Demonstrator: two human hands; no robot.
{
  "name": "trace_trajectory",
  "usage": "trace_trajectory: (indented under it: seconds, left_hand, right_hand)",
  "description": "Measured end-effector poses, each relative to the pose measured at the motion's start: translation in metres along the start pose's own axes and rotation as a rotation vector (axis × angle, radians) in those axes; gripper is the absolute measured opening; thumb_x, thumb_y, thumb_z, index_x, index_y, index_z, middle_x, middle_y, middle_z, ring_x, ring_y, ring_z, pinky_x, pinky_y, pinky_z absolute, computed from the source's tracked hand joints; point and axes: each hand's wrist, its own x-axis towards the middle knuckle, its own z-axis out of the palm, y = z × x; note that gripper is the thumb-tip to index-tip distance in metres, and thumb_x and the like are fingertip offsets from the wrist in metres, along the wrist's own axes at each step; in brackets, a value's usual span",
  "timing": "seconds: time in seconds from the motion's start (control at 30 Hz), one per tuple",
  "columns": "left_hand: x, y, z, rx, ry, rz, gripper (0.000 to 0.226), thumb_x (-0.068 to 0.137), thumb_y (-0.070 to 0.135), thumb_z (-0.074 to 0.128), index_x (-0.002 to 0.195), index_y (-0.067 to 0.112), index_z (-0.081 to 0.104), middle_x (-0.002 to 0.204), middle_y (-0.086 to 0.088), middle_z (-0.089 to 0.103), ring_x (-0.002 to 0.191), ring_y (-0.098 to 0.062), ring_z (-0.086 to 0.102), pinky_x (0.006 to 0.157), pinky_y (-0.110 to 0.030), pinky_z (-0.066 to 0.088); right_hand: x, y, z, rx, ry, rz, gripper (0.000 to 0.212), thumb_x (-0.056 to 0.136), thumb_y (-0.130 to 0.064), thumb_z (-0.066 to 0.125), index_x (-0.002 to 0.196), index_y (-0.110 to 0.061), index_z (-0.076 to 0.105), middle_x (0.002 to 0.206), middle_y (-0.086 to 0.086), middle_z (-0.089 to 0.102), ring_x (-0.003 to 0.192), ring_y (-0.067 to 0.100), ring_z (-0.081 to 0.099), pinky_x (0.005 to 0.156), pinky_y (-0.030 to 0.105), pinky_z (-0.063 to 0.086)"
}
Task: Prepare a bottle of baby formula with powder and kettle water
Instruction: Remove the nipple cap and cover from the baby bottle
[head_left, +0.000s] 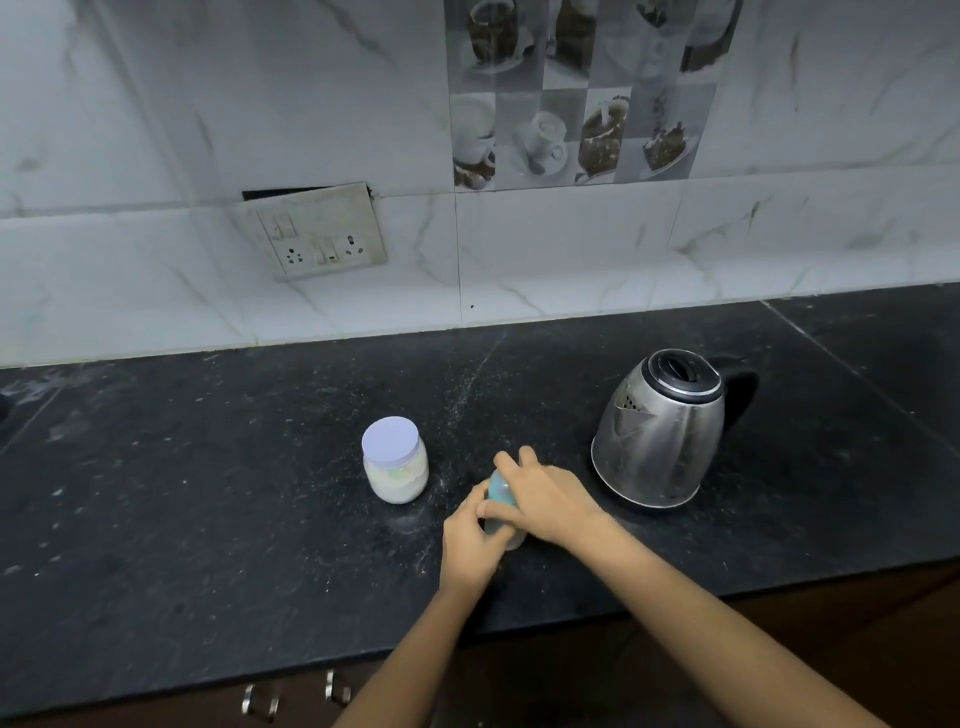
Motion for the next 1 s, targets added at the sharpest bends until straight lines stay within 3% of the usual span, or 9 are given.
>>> trace_trajectory:
  seconds: [0.1,0.17,0.27,0.37,0.5,0.67,0.77,0.87,1.0]
  left_hand:
    - [0.001,-0.008,-0.001,0.021,-0.031,0.016,0.039,0.075,0.024,0.072,0.112,0.031,0.062,0.096,0.012,0.07,0.092,-0.001,0.064,0.075,-0.015,0.046]
    - [0.004,-0.01,-0.003,0.01,-0.052,0.006,0.039,0.075,0.019,0.076,0.111,0.026,0.063,0.099,0.011,0.07,0.096,-0.002,0.064,0.081,-0.018,0.046]
    - [0.009,-0.012,-0.007,0.005,-0.093,0.003,0.044,0.076,0.021,0.079,0.115,0.029,0.061,0.108,0.014,0.068,0.103,0.002,0.061,0.088,-0.015,0.046]
    - [0.008,-0.011,-0.006,0.0,-0.089,-0.014,0.05,0.076,0.019,0.079,0.115,0.038,0.056,0.112,0.017,0.065,0.107,0.006,0.057,0.087,-0.006,0.041]
    - [0.005,-0.015,-0.002,-0.006,-0.087,-0.027,0.053,0.078,0.022,0.078,0.124,0.033,0.054,0.118,0.018,0.062,0.113,0.007,0.053,0.089,-0.003,0.037]
    - [0.004,-0.015,-0.001,-0.028,-0.064,-0.032,0.052,0.077,0.02,0.079,0.12,0.036,0.054,0.118,0.019,0.062,0.111,0.009,0.054,0.089,-0.003,0.038]
    - [0.003,-0.015,0.0,-0.044,-0.057,-0.032,0.052,0.077,0.019,0.079,0.118,0.041,0.053,0.117,0.021,0.062,0.111,0.009,0.054,0.089,-0.005,0.039]
    - [0.002,-0.015,0.001,-0.026,-0.053,-0.022,0.053,0.078,0.022,0.078,0.117,0.045,0.051,0.117,0.021,0.061,0.111,0.009,0.054,0.09,-0.006,0.038]
    - [0.006,-0.016,-0.003,0.051,-0.082,0.008,0.058,0.074,0.032,0.08,0.121,0.045,0.05,0.119,0.022,0.061,0.113,0.005,0.054,0.095,-0.013,0.04]
  right_hand:
    - [0.007,0.0,-0.02,-0.122,-0.136,-0.098,0.039,0.091,-0.044,0.052,0.108,-0.009,0.045,0.098,0.012,0.047,0.092,0.036,0.061,0.062,0.034,0.036]
    - [0.009,0.006,-0.033,-0.163,-0.187,-0.264,0.037,0.089,-0.029,0.058,0.116,-0.008,0.046,0.104,0.013,0.046,0.092,0.037,0.059,0.066,0.037,0.042]
    - [0.006,0.026,-0.05,-0.018,-0.118,-0.436,0.036,0.087,-0.018,0.058,0.12,-0.016,0.045,0.112,0.008,0.044,0.094,0.031,0.056,0.08,0.045,0.048]
    - [-0.003,0.051,-0.063,0.365,0.026,-0.296,0.04,0.081,-0.019,0.061,0.116,-0.025,0.042,0.114,-0.001,0.046,0.1,0.019,0.053,0.085,0.038,0.047]
    - [-0.03,0.083,-0.028,0.604,0.11,-0.056,0.055,0.09,-0.025,0.059,0.141,-0.034,0.039,0.125,0.002,0.05,0.115,0.012,0.048,0.096,0.023,0.036]
    - [-0.06,0.081,0.049,0.947,0.284,0.183,0.038,0.084,-0.012,0.072,0.111,-0.023,0.049,0.113,-0.004,0.06,0.105,0.013,0.06,0.088,0.026,0.05]
    - [-0.066,0.081,0.078,0.951,0.28,0.295,0.048,0.078,-0.008,0.076,0.104,-0.028,0.041,0.109,-0.003,0.061,0.104,0.014,0.063,0.091,0.04,0.053]
    - [-0.067,0.082,0.094,0.84,0.246,0.308,0.057,0.076,-0.017,0.077,0.104,-0.039,0.034,0.109,-0.004,0.059,0.103,0.012,0.061,0.092,0.043,0.051]
    - [-0.067,0.08,0.092,0.771,0.226,0.34,0.075,0.073,-0.025,0.082,0.131,-0.023,0.034,0.129,0.0,0.051,0.121,0.017,0.05,0.103,0.035,0.042]
